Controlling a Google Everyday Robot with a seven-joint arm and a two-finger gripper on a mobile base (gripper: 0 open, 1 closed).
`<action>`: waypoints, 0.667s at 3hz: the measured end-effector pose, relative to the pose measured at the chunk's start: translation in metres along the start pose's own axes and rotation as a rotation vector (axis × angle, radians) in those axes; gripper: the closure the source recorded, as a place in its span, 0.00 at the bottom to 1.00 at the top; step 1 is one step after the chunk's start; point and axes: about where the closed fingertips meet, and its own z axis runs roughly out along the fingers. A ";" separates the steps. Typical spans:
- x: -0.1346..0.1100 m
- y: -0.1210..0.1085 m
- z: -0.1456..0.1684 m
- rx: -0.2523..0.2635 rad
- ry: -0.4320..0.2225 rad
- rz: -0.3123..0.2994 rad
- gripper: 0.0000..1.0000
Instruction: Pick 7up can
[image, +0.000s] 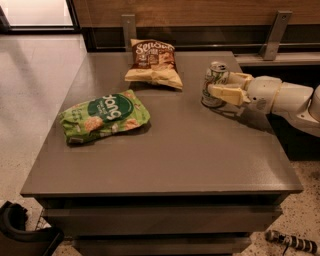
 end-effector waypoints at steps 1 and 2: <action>-0.001 0.002 0.002 -0.006 -0.002 0.001 1.00; -0.001 0.002 0.003 -0.008 -0.003 0.001 1.00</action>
Offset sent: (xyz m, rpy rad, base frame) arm -0.0017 0.0041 0.0036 0.0151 0.0001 0.0188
